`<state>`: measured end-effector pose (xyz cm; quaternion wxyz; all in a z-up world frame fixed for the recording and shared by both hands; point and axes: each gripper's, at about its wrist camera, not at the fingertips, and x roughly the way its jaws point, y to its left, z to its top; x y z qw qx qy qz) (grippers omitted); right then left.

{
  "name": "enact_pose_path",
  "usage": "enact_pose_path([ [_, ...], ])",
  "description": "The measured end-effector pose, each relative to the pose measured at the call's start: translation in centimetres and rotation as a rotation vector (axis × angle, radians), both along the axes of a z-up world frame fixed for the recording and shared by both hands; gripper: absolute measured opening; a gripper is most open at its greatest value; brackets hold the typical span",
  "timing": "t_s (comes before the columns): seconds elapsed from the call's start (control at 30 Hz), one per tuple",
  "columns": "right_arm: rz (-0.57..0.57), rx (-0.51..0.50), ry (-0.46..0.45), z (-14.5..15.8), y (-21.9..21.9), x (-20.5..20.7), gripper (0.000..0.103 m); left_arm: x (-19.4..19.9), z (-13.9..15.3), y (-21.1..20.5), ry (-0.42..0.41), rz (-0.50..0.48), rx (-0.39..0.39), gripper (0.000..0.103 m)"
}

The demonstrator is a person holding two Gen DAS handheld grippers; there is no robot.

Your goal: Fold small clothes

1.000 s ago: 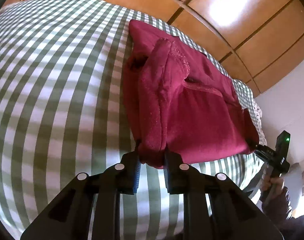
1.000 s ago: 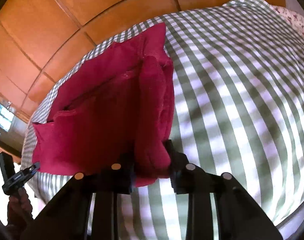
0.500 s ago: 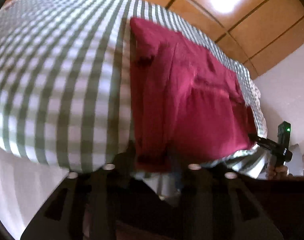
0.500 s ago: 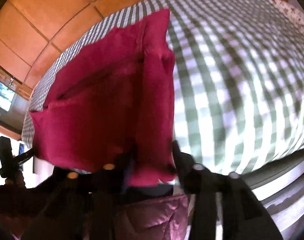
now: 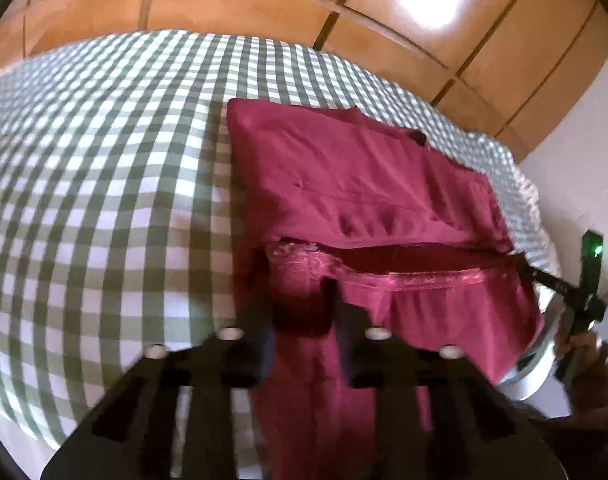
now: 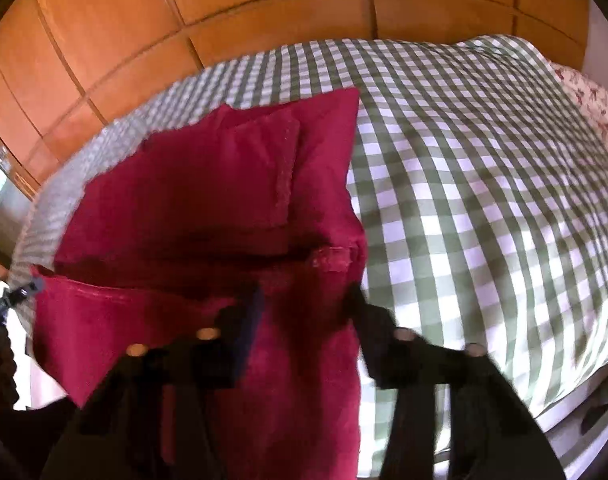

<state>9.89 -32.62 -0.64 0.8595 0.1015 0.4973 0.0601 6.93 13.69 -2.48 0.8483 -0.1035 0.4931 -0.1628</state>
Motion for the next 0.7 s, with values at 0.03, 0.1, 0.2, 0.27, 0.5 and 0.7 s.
enact_pose_path([
  [0.03,0.004,-0.007,-0.002,0.2,-0.1,-0.2,0.009,-0.3,0.2,0.1,-0.013,-0.001,-0.001,0.009],
  [0.1,0.007,0.008,-0.021,1.1,-0.6,-1.0,0.007,-1.3,1.2,0.6,-0.057,0.007,-0.021,0.008],
  [0.2,0.006,0.051,-0.079,3.6,-1.2,-1.9,0.007,-2.5,2.8,1.4,-0.113,0.001,-0.039,0.007],
  [0.27,-0.002,0.078,-0.115,5.0,-1.5,-1.7,0.007,-2.8,3.8,1.4,-0.151,-0.009,-0.034,0.007],
  [0.5,-0.032,0.11,-0.212,7.8,-1.9,2.6,0.007,0.7,5.6,1.8,-0.219,0.022,-0.01,0.007],
  [0.7,-0.076,0.107,-0.225,7.3,-2.9,8.1,0.007,6.2,5.5,2.3,-0.237,0.073,-0.003,0.007],
])
